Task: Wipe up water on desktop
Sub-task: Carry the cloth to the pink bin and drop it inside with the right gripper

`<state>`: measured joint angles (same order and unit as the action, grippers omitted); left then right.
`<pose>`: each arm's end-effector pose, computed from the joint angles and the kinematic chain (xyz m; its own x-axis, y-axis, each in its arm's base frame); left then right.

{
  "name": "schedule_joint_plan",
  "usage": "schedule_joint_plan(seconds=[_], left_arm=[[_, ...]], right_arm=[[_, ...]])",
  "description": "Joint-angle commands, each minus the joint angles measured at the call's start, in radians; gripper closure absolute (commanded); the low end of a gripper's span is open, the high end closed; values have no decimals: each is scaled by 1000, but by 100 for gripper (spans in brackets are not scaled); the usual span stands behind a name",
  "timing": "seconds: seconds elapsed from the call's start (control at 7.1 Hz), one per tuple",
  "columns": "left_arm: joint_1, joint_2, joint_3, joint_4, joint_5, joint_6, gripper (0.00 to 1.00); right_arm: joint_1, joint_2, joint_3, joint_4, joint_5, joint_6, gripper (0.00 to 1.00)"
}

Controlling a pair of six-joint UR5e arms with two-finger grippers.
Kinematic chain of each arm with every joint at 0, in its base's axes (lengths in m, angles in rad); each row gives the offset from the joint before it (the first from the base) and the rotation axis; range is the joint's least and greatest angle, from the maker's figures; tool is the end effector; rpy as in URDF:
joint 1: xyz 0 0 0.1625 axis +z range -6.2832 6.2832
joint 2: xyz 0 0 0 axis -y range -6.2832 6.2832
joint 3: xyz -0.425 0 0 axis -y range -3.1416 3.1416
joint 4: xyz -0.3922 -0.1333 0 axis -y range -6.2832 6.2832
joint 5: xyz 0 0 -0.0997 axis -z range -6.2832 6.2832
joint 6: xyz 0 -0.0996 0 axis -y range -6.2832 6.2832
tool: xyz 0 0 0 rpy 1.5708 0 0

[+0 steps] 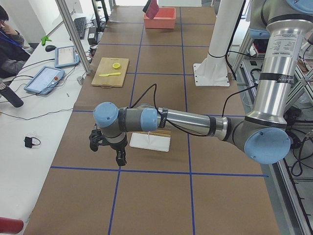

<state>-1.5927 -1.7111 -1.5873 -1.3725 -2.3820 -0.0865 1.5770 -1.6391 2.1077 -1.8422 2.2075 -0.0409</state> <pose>-0.0730 -0.5421 0.5947 0.6833 -0.1313 -0.7182 0.0812 0.9913 -0.1039 0.0768 -0.4339 0.4684 0.8043 -0.1515 0.5745 0.0268 0.9752 0.2196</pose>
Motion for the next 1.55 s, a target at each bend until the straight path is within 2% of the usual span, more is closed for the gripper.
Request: schedule_joint_plan(seconds=[0.0, 0.28, 0.42, 0.99, 1.13, 1.27, 1.41], left_arm=[[0, 1, -2, 0, 0, -2, 1], [0, 1, -2, -2, 0, -4, 1], [0, 1, -2, -2, 0, -2, 1], [0, 1, 0, -2, 0, -4, 1], [0, 1, 0, -2, 0, -4, 1], [0, 1, 0, -2, 0, -2, 1], [0, 1, 0, -2, 0, -2, 1]], right_arm=[[130, -142, -9, -19, 15, -207, 100], [149, -267, 59, -19, 30, -243, 100], [147, -312, 64, 1, 53, -249, 100], [144, -317, 35, 20, 43, -252, 98], [144, -315, 35, 21, 23, -252, 78], [140, -311, 35, 46, 14, -249, 22], [140, -303, 34, 47, 14, -246, 0]])
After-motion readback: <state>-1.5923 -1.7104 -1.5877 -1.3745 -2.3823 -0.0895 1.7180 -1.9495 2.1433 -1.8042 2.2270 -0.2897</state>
